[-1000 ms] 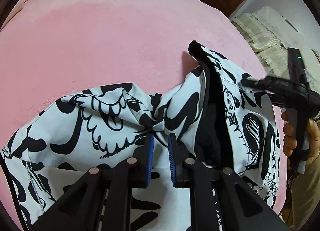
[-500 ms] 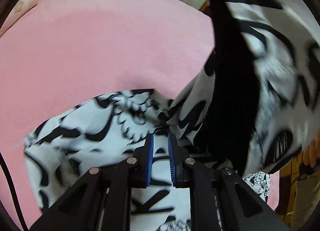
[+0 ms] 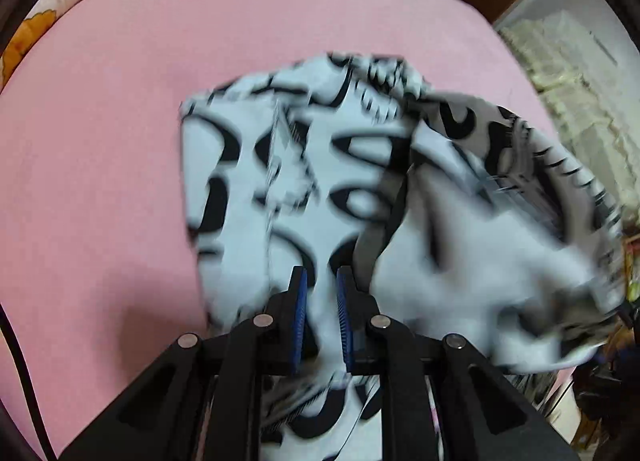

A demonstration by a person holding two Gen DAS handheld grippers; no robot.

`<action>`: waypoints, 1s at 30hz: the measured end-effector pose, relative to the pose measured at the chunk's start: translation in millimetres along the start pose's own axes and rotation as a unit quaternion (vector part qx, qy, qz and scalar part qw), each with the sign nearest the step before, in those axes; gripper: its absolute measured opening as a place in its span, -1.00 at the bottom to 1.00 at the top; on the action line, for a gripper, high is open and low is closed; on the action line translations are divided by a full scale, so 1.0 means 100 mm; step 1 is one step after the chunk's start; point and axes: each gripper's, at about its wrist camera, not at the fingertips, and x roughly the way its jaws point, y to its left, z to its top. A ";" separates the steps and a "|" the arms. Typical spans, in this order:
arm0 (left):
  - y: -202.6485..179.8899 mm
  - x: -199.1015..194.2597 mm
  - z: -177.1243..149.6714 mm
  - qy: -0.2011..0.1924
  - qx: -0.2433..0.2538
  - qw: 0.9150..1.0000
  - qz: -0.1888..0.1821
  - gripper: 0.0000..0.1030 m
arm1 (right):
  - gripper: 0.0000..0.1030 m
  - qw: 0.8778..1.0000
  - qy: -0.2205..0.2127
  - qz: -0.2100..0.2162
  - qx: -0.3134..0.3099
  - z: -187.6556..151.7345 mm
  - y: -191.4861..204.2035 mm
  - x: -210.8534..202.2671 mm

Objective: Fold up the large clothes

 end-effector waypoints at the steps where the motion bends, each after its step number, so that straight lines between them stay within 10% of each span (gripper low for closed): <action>1: 0.00 -0.01 -0.07 0.005 0.004 1.000 0.006 -0.77 | -0.22 1.000 0.005 0.004 0.003 -0.04 0.10 -0.03; 9: -0.27 -0.38 -0.15 -0.012 0.021 0.999 -0.034 -0.60 | -0.14 0.986 0.045 0.004 0.163 -0.32 0.14 -0.22; 13: -0.52 -0.52 -0.08 -0.026 0.045 0.996 -0.070 -0.43 | -0.14 0.942 0.072 0.032 0.327 -0.61 -0.15 -0.21; 17: -0.70 -0.56 -0.02 -0.018 0.056 0.994 -0.095 0.06 | -0.14 0.860 0.092 0.092 0.494 -1.01 -0.39 -0.15; 27: -1.02 -0.31 0.18 0.031 0.082 0.986 -0.141 0.12 | -0.05 0.613 0.056 0.212 0.759 -1.86 -0.43 0.13; 30: -1.06 -0.13 0.21 0.051 0.090 0.987 -0.127 0.13 | -0.04 0.561 0.047 0.234 0.793 -1.98 -0.35 0.26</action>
